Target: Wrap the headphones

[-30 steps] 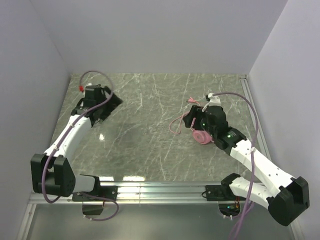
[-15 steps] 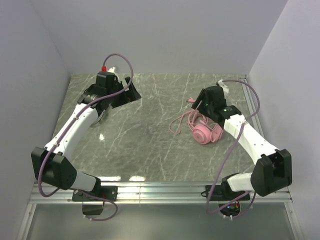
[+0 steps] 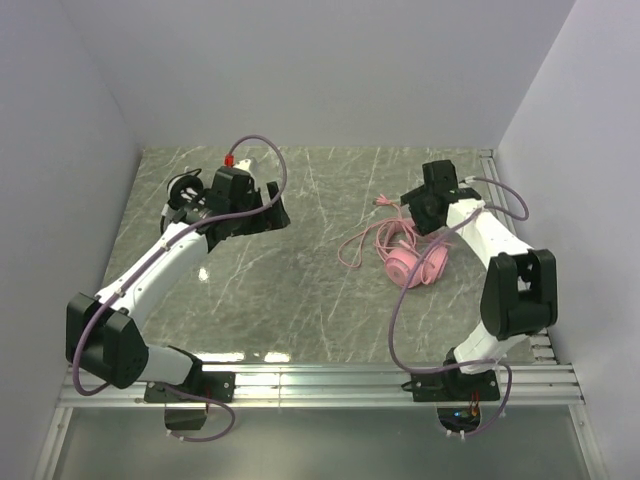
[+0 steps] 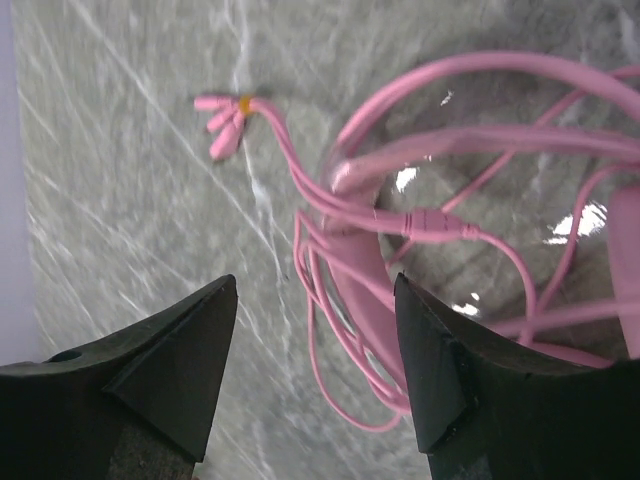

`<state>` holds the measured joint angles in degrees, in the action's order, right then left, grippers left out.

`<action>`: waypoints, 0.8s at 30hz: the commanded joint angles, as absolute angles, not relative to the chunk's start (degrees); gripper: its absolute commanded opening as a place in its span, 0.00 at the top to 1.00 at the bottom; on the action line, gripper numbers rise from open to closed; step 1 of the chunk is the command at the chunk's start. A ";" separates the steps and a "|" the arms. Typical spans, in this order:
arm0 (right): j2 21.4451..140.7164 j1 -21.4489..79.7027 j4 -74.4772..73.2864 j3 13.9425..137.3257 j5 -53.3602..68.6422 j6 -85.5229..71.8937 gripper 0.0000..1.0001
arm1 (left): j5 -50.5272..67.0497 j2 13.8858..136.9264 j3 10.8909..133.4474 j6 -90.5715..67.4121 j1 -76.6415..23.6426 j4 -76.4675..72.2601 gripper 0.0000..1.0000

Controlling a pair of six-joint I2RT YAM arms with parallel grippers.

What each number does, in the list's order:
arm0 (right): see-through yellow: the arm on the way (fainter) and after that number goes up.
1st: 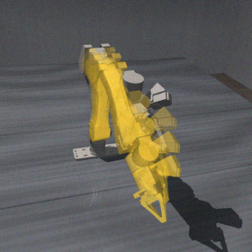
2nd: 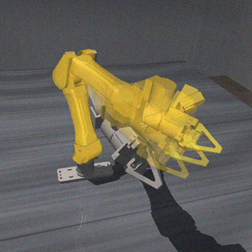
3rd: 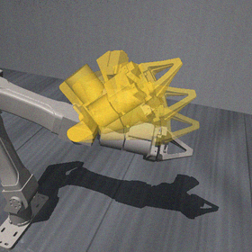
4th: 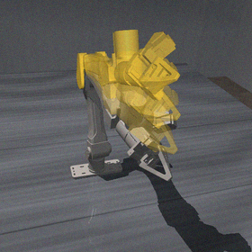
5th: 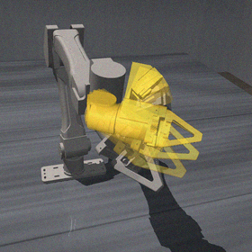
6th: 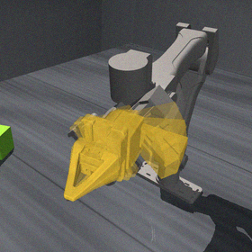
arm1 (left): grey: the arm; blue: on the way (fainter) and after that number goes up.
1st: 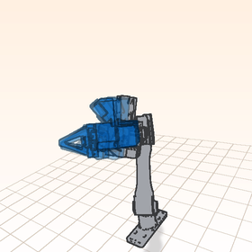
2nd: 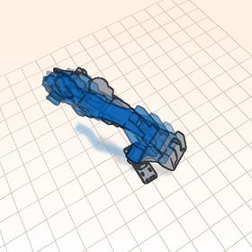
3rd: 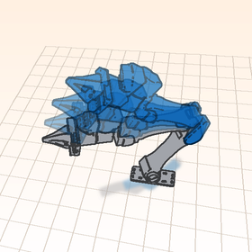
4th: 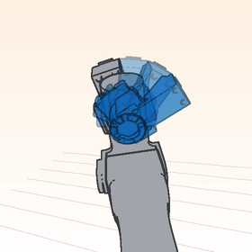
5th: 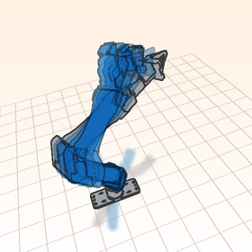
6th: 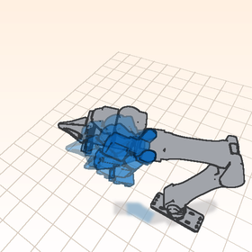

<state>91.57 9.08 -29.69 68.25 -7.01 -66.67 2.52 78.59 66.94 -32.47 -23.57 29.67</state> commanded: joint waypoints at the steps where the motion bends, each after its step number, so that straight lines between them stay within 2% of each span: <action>1: 94.04 7.21 -30.51 73.82 -6.60 -72.52 0.28 | 0.18 76.55 67.59 -30.50 -24.96 27.25 0.01; 10: 95.63 4.67 -30.50 79.46 -18.28 -34.59 0.31 | 0.44 76.82 67.76 -29.97 -26.19 27.86 0.01; 14: 93.34 2.64 -26.38 72.52 -13.38 -26.57 0.36 | 0.62 76.55 67.50 -29.80 -26.19 27.51 0.01; 24: 96.59 2.64 -28.47 68.03 -8.36 -18.20 0.40 | 3.08 76.73 67.41 -29.71 -26.46 27.25 0.01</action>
<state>96.62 2.42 -28.60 68.99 -11.09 -23.27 1.85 78.32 66.87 -30.85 -26.06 29.30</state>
